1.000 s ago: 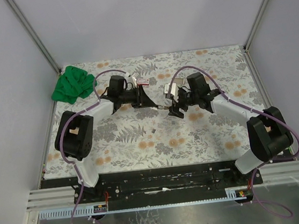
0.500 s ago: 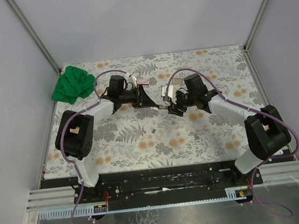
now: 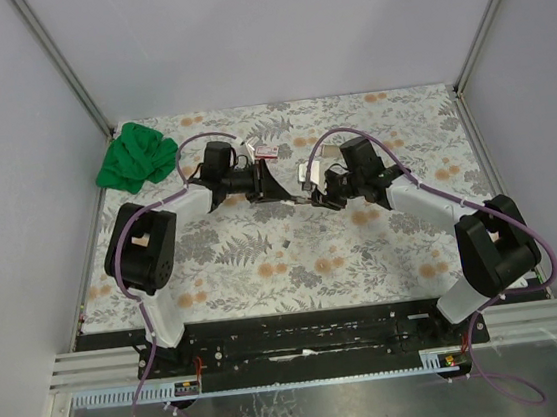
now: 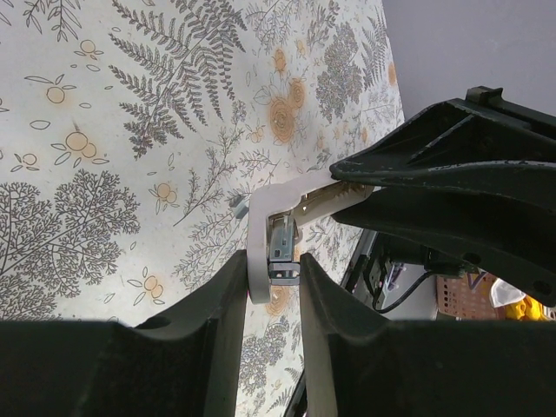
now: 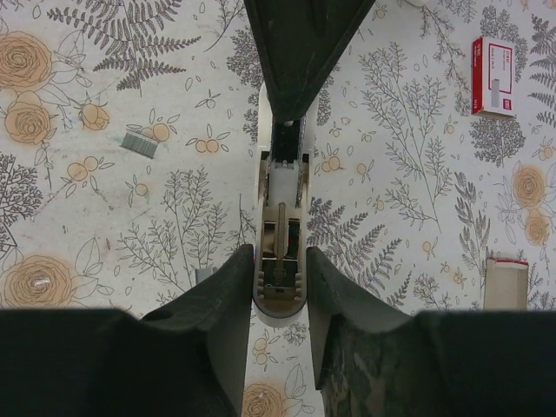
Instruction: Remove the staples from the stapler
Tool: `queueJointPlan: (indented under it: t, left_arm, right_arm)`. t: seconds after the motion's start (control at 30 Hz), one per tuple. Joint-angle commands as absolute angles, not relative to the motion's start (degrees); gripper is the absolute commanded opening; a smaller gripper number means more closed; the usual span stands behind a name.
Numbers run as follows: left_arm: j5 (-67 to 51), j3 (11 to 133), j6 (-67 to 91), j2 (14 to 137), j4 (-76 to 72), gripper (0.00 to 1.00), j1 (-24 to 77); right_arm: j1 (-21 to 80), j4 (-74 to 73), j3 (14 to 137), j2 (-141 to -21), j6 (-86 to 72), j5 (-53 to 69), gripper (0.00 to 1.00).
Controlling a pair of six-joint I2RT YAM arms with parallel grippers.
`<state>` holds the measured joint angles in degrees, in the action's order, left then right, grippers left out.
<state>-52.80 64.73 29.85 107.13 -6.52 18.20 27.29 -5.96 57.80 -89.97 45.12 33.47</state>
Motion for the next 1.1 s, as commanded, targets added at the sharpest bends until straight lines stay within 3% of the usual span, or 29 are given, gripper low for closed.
queueJointPlan:
  t: [0.0, 0.23, 0.3, 0.43, 0.6, 0.83, 1.07]
  left_arm:
    - [-54.89, 64.88, 30.58, 107.58, -9.39, 0.02, 17.59]
    - [-55.23, 64.83, 30.92, 107.68, -9.56, 0.07, 17.24]
    - [-55.32, 64.80, 30.94, 107.70, -9.62, 0.10, 17.16]
    - [-55.56, 64.74, 31.01, 107.66, -9.67, 0.29, 16.99]
    - [-55.88, 64.95, 31.11, 107.60, -9.71, 0.62, 16.66]
    - [-55.83, 66.54, 30.24, 107.57, -8.02, 0.98, 15.66]
    - [-56.83, 71.08, 26.03, 104.92, -2.49, 1.00, 12.97]
  right_arm:
    - [27.86, -6.47, 60.02, -89.58, 47.59, 34.22, 0.34]
    - [28.00, -8.51, 60.60, -89.58, 48.30, 35.32, 0.25]
    - [28.00, -8.78, 60.77, -89.49, 48.22, 35.47, 0.18]
    - [28.03, -8.99, 61.29, -89.43, 47.30, 35.51, 0.15]
    - [27.99, -10.15, 62.83, -90.01, 46.14, 35.40, 0.14]
    - [28.03, -11.80, 64.74, -91.02, 45.36, 33.86, 0.13]
    - [27.87, -14.15, 69.11, -94.69, 45.73, 31.37, 0.13]
